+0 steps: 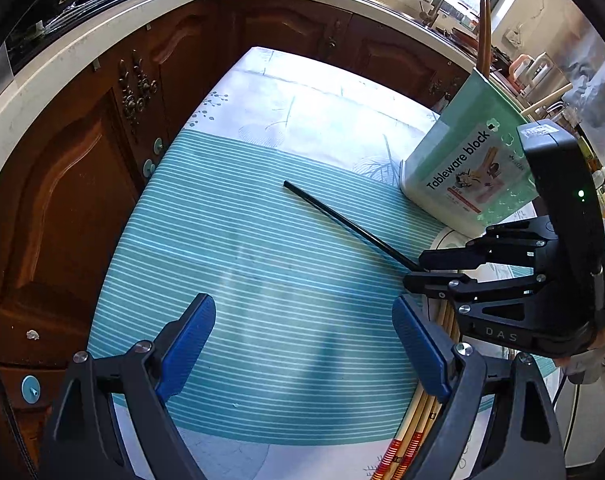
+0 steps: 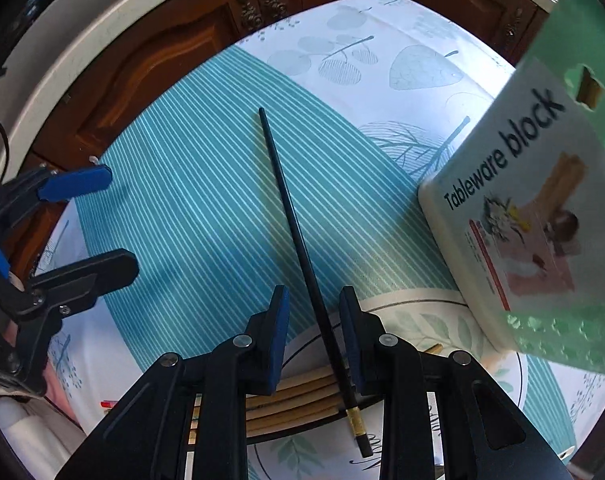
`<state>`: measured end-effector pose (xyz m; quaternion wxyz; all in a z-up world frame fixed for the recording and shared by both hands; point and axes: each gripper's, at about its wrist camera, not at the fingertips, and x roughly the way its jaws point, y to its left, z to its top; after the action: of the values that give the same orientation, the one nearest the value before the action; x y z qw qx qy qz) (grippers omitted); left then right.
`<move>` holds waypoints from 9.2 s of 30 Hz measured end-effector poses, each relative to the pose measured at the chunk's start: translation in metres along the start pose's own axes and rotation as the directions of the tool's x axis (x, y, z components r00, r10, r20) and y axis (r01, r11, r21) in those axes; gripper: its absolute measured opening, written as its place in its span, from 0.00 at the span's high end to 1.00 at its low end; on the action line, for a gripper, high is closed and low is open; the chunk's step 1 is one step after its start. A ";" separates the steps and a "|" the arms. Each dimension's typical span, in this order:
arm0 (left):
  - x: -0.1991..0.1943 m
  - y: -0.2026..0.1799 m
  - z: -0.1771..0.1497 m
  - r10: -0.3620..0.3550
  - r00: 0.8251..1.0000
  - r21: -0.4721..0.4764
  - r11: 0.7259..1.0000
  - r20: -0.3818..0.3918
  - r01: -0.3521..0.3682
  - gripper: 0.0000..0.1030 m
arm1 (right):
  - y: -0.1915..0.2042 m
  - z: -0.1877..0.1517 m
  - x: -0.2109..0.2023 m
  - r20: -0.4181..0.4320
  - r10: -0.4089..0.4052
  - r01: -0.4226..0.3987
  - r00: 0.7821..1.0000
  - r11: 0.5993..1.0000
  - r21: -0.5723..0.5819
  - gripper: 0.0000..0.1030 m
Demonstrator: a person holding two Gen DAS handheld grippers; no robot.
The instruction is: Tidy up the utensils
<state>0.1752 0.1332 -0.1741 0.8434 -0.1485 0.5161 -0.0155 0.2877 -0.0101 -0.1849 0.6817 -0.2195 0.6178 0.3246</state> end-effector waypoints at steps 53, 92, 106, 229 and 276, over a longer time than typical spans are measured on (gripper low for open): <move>-0.095 -0.109 0.098 0.069 0.939 0.068 0.993 0.337 -0.097 0.14 | -0.117 -0.024 -0.221 0.846 -0.420 -0.139 0.329 0.864 0.483 0.95; -0.057 -0.101 -0.038 -0.032 0.996 0.335 0.940 -0.088 0.059 0.14 | 0.035 -0.186 -0.139 0.524 -0.259 -0.071 0.811 0.846 0.528 0.66; 0.001 -0.083 -0.082 -0.025 0.947 0.346 0.927 -0.319 0.141 0.48 | 0.065 -0.240 -0.084 0.382 -0.136 -0.123 0.914 0.805 0.581 0.66; -0.055 -0.190 0.141 -0.310 0.930 0.585 0.799 0.199 0.141 0.90 | -0.106 0.044 -0.300 0.712 -0.302 -0.058 0.634 0.900 0.433 0.94; -0.082 -0.128 -0.024 -0.130 0.991 0.352 0.929 0.032 0.111 0.27 | 0.005 -0.220 -0.179 0.533 -0.155 -0.237 0.832 0.769 0.594 0.52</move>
<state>0.1319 0.0202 -0.0795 0.8676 -0.0282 0.4718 -0.1545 0.1258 -0.1916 -0.0389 0.8557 0.1427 0.4709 0.1599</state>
